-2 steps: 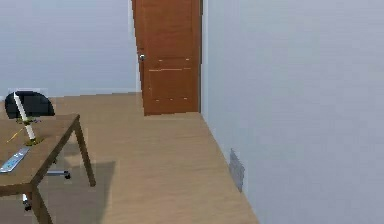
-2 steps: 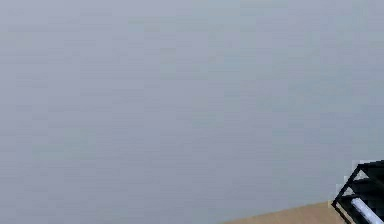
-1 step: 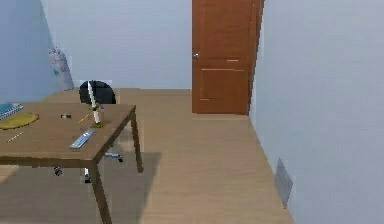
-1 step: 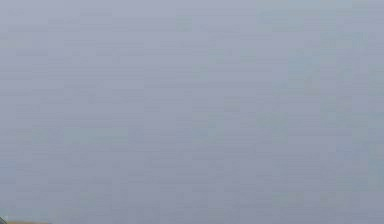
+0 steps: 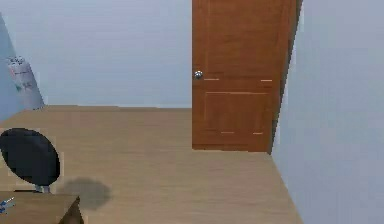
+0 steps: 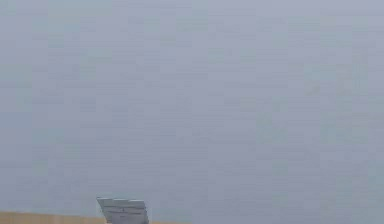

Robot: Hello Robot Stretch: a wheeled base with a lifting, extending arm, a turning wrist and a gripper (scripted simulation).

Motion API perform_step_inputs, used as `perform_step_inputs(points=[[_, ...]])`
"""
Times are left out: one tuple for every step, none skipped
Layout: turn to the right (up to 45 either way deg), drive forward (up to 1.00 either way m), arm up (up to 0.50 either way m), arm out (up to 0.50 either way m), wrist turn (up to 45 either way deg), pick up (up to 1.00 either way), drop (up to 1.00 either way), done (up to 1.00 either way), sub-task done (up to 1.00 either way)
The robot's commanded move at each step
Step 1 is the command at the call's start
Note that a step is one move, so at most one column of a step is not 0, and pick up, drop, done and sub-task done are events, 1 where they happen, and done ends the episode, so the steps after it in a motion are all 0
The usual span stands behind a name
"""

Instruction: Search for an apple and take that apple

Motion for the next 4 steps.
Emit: perform_step_inputs(points=[[0.0, 0.95, 0.00, 0.00, 0.0, 0.00, 0.00, 0.00, 0.00], [-18.0, 0.00, 0.00, 0.00, 0.0, 0.00, 0.00, 0.00, 0.00], [0.0, 0.80, 0.00, 0.00, 0.0, 0.00, 0.00, 0.00, 0.00], [0.0, 0.65, 0.00, 0.00, 0.0, 0.00, 0.00, 0.00, 0.00]])
